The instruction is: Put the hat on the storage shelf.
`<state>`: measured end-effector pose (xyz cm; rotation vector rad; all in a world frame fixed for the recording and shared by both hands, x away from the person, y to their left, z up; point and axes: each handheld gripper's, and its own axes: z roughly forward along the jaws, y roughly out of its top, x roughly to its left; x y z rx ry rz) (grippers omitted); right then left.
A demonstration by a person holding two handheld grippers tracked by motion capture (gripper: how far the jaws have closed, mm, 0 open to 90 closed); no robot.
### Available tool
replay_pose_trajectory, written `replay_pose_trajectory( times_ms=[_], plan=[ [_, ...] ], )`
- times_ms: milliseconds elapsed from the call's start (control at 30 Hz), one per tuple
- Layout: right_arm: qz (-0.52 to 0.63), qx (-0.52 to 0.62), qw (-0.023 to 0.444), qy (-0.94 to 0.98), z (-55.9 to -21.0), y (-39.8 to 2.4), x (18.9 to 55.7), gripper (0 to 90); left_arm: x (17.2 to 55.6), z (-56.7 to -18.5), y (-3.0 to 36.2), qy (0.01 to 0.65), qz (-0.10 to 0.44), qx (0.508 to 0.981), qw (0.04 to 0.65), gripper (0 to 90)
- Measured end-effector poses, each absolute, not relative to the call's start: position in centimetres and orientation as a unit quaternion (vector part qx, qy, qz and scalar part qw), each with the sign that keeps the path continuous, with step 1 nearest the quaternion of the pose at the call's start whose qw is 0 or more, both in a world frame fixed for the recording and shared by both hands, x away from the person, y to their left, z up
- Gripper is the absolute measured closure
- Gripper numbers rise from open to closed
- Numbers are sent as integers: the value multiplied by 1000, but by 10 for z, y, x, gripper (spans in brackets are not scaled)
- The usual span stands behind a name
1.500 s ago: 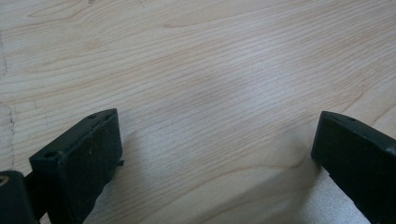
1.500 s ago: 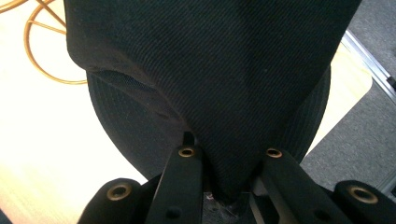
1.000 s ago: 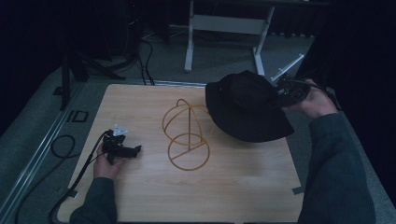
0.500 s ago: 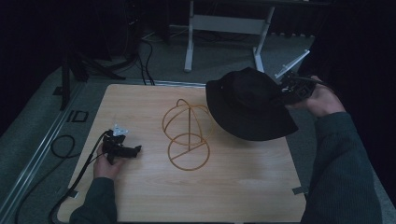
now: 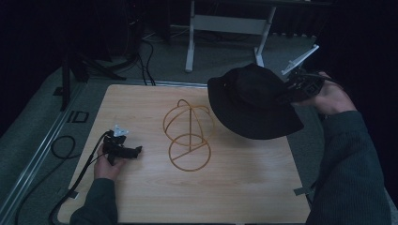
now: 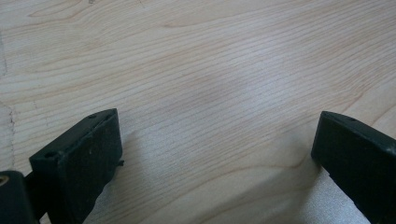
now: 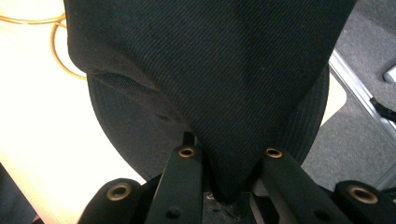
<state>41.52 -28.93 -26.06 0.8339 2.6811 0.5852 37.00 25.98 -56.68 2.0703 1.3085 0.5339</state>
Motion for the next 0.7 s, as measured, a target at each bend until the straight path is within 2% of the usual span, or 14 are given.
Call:
replay_pose_trajectory(
  times_ms=[700],
  plan=[
    [240, 261, 126, 927, -247, -289, 407, 854, 370, -567, 260, 496, 202, 784, 312, 20]
  ],
)
